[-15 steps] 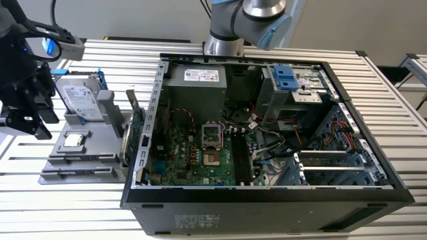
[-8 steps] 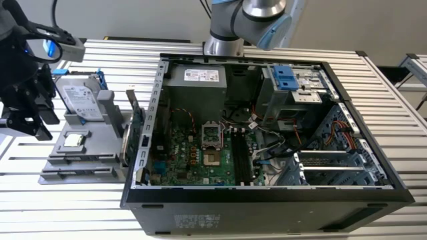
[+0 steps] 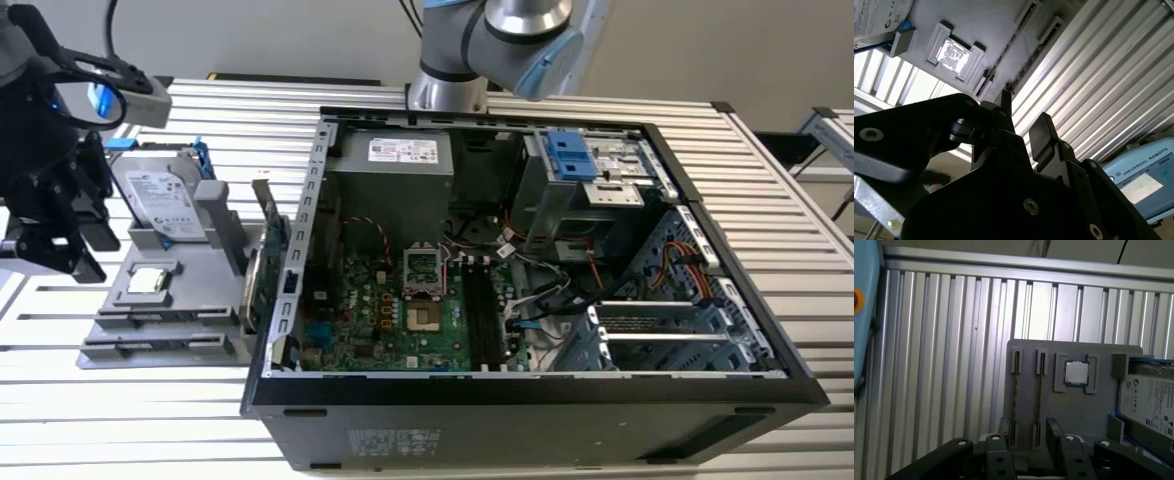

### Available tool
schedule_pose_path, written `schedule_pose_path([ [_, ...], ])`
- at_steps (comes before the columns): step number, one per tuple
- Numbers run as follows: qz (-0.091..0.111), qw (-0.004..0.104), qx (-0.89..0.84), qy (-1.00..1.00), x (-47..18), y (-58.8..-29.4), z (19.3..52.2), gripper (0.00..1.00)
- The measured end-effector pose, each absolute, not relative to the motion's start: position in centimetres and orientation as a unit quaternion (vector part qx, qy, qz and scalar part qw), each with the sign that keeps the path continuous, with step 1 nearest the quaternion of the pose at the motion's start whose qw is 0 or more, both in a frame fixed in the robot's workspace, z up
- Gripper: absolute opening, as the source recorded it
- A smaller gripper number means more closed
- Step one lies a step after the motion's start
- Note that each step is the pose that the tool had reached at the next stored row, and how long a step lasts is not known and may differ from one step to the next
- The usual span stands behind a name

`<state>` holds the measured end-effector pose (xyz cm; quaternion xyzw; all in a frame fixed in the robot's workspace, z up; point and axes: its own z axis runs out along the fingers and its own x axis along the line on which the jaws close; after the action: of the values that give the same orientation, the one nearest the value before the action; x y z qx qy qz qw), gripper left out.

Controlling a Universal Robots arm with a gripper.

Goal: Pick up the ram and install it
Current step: 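Pick up the ram and move it above insertion slot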

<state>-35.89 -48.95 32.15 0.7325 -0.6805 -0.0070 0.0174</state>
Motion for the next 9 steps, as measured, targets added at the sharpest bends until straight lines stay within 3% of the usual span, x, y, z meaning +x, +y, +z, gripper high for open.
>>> schedule_pose_path([
  [9,-0.006,0.018,0.733,-0.68,-35.91,-48.95,31.85,0.0],
])
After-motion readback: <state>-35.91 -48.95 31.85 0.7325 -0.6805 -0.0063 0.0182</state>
